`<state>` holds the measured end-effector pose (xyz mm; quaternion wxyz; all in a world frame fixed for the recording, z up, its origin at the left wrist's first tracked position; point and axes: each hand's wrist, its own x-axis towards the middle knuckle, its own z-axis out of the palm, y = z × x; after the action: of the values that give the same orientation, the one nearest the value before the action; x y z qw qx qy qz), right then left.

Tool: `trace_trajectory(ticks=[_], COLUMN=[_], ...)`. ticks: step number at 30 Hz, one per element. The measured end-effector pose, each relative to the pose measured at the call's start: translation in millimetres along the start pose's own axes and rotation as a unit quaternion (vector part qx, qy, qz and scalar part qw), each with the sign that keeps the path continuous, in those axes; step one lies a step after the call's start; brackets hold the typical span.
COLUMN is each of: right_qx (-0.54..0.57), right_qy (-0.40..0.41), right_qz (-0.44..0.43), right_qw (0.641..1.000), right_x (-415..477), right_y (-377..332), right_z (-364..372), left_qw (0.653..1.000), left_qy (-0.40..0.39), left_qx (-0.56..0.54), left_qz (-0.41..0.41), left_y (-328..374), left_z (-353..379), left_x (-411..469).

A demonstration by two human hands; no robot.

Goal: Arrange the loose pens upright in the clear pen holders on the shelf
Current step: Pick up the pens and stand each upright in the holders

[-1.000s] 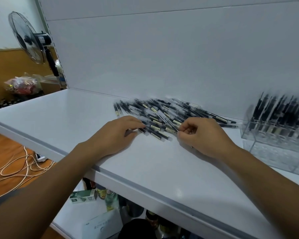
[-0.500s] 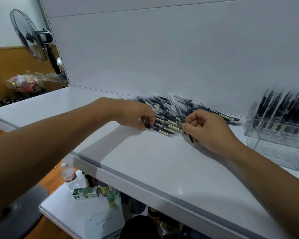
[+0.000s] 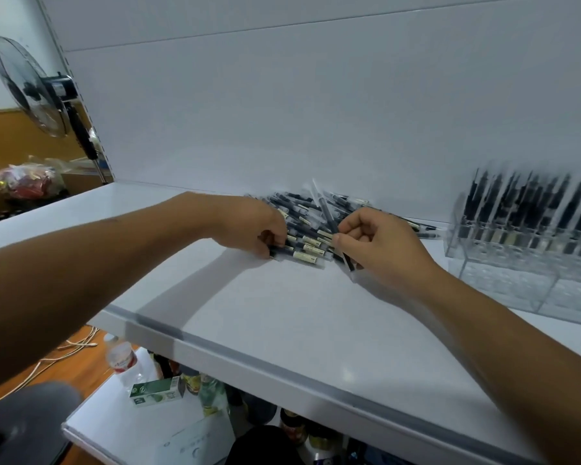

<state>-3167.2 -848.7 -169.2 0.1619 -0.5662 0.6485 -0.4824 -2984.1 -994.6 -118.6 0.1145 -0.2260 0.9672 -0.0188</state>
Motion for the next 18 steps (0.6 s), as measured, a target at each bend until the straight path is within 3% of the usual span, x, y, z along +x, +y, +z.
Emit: trace_trajectory(ticks=[7, 13, 18], right_qx=[0.045, 0.030, 0.017], right_qy=[0.027, 0.066, 0.122], right_qz=[-0.038, -0.040, -0.015], right_qw=[0.998, 0.997, 0.992], right_x=[6.6, -1.2, -20.6], right_y=[-35.6, -27.1, -2.2], right_z=[-44.3, -106.9, -164.5], left_qw=[0.969, 0.931, 0.835], left_qy=[0.105, 0.145, 0.226], left_qx=[-0.225, -0.332, -0.492], left_qz=[0.007, 0.053, 0.098], left_y=[25.5, 55.2, 93.9], left_z=[-29.3, -46.7, -56.3], left_x=[-9.1, 13.1, 42.0])
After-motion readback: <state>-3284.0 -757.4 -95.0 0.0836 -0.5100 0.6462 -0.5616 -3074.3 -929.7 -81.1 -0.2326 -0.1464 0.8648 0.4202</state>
